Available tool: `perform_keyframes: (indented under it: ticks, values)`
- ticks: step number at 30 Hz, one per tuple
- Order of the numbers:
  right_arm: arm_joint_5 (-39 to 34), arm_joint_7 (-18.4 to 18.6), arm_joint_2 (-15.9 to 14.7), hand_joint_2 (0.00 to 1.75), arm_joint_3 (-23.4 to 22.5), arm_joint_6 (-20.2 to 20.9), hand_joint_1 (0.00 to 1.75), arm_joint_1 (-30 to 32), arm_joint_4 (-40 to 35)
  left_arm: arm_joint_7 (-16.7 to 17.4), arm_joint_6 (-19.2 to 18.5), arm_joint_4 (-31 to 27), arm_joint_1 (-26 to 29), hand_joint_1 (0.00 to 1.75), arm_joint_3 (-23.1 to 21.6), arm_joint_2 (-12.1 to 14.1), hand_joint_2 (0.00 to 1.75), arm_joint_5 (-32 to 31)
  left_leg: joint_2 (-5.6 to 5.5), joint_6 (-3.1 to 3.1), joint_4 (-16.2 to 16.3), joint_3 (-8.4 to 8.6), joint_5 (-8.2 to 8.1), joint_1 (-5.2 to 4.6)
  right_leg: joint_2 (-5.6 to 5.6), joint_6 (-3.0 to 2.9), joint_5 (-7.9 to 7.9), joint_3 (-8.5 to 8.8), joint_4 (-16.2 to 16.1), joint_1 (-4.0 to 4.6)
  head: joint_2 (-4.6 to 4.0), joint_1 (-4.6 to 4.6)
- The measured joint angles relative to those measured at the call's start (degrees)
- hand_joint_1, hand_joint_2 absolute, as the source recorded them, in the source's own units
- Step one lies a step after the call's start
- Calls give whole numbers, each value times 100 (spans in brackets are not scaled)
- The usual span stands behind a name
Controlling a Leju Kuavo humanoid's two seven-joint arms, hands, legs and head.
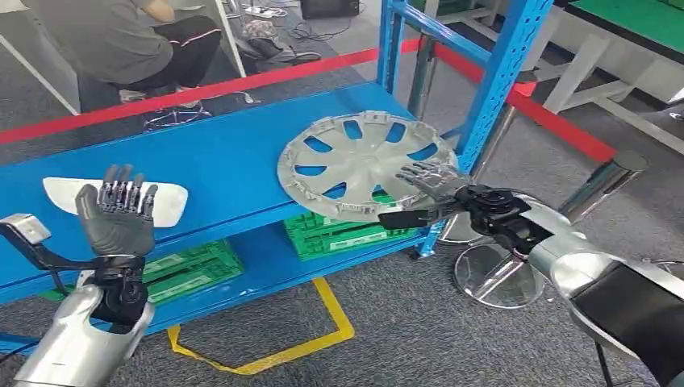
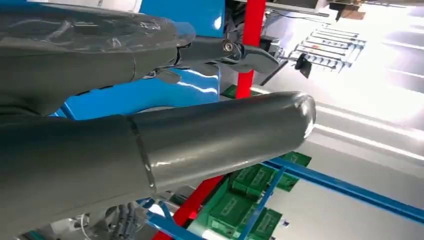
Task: Take the parts from the cabinet and place them on the table.
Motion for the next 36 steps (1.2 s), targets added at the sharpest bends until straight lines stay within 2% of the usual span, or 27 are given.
perform_keyframes:
  ticks: [13,14,15,36]
  values:
    - [208,-116,39,175,-4,-564,0,0,289,-68,29,7,20,0,0,0,0,26,0,0,0,-1,0,0,0,0,0,0,0,0,0,0]
    - [208,-120,41,175,-4,-573,16,0,306,-72,29,9,21,0,0,0,0,28,0,0,0,-1,0,0,0,0,0,0,0,0,0,0]
    - [208,-123,46,175,-4,-590,175,0,324,-74,26,13,21,0,0,0,0,26,0,0,0,-1,0,0,0,0,0,0,0,0,0,0]
    - [258,-182,107,175,-129,-1080,175,-108,551,-155,-59,127,14,0,0,2,0,26,-3,1,4,1,0,-1,-4,1,1,4,0,0,0,-2]
